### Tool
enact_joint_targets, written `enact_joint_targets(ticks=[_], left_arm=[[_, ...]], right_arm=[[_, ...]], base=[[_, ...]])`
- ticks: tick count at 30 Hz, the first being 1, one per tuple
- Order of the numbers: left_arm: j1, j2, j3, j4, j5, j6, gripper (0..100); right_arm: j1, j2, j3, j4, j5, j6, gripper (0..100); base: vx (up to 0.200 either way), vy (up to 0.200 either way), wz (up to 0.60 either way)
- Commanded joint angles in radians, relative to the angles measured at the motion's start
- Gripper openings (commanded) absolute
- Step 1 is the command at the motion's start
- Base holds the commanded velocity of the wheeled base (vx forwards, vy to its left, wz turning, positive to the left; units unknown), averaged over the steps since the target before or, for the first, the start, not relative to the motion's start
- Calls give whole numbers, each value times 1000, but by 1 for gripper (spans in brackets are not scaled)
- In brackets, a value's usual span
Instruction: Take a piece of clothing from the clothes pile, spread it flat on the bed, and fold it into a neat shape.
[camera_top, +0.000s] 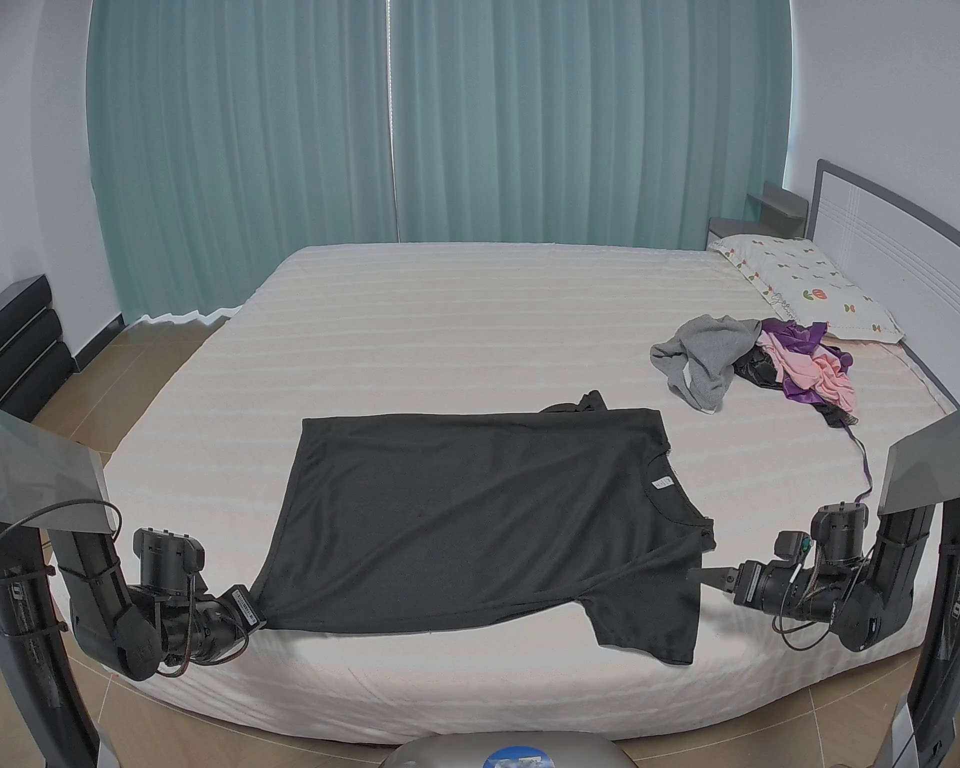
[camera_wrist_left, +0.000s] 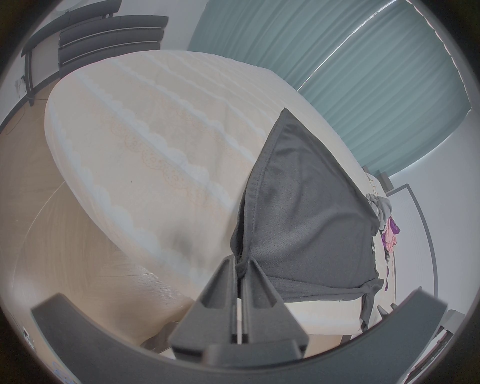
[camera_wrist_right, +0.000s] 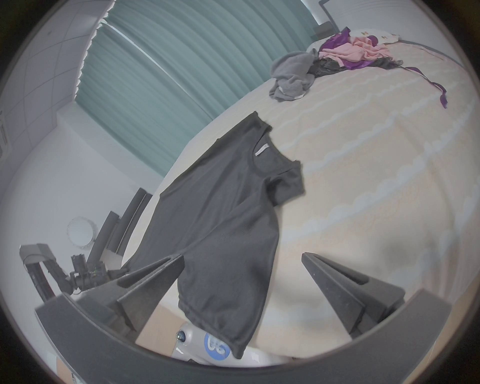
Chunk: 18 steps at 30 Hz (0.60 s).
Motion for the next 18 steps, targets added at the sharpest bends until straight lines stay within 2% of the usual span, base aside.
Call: enact_joint_targets(ticks=[1, 5, 8, 13, 18], left_arm=[[0, 1, 0, 0, 0, -1, 0], [0, 1, 1, 0, 0, -1, 0], [0, 1, 0, 0, 0, 1, 0], [0, 1, 1, 0, 0, 1, 0], [-1, 1, 1, 0, 0, 3, 0]], right_arm=[[27, 46, 61, -41, 16, -7, 100], [43, 81, 60, -57, 16, -6, 100], [80, 136, 61, -123, 15, -1, 100], [86, 172, 46, -172, 15, 5, 100], [103, 193, 20, -212, 10, 75, 100]], base=[[0, 0, 0], [0, 0, 0], [0, 0, 0], [0, 0, 0], [0, 0, 0]])
